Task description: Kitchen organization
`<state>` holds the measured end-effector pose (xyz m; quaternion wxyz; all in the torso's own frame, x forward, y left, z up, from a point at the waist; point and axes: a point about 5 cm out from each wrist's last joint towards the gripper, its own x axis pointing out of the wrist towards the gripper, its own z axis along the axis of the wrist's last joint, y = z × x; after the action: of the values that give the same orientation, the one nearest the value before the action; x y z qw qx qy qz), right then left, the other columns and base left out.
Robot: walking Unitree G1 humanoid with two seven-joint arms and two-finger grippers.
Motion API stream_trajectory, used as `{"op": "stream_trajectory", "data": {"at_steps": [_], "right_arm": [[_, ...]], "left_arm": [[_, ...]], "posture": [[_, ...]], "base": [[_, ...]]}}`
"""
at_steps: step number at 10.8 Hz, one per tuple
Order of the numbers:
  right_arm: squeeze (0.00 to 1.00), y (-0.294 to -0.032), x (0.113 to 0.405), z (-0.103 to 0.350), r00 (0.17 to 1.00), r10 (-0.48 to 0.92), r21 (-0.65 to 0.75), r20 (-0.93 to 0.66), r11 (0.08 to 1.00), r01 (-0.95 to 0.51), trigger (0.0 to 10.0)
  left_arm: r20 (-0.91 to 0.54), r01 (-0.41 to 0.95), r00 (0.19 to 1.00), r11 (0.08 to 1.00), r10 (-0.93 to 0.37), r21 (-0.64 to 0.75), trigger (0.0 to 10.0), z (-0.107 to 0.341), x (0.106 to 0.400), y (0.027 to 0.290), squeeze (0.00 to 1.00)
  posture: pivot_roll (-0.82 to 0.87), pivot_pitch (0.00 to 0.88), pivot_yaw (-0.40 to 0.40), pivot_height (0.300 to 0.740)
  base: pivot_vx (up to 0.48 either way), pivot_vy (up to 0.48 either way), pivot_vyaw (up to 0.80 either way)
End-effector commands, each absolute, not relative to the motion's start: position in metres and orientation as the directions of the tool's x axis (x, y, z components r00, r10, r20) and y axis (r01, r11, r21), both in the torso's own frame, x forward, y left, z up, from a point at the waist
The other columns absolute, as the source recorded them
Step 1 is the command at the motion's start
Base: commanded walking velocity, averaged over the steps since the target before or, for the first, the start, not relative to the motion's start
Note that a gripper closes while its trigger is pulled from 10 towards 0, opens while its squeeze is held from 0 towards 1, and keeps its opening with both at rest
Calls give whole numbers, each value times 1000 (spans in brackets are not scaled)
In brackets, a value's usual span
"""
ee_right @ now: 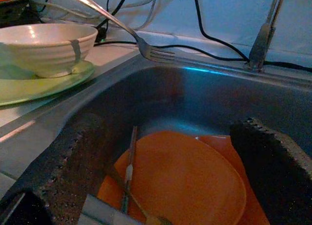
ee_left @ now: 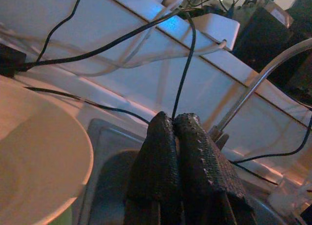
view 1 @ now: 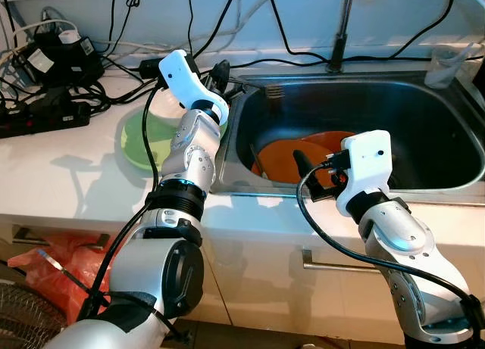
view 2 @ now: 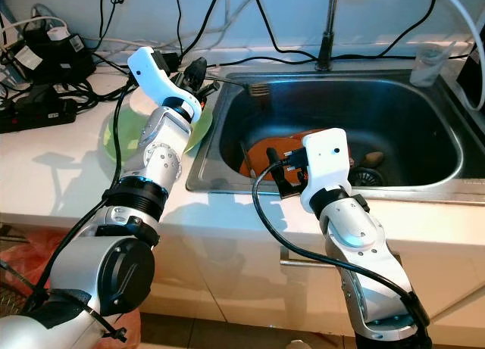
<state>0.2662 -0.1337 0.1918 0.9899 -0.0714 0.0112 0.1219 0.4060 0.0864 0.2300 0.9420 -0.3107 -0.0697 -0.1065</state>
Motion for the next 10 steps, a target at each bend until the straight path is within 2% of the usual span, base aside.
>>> {"op": "stream_trajectory", "data": {"at_steps": [1,3,10], "right_arm": [[0,-130,268,193,966,257,-140,-28,956,-258,10000],[0,-130,268,193,966,259,-140,-28,955,-260,10000],[0,-129,269,190,963,268,-146,-34,952,-270,10000]], "left_arm": [[210,240,967,796,-145,-556,0,234,406,93,0],[204,235,968,797,-143,-557,0,233,406,93,0],[189,222,972,794,-137,-565,0,230,405,94,0]], "posture": [[-234,0,121,740],[-234,0,123,740],[-227,0,118,740]], "base": [[0,-480,0],[0,-403,0],[0,0,0]]}}
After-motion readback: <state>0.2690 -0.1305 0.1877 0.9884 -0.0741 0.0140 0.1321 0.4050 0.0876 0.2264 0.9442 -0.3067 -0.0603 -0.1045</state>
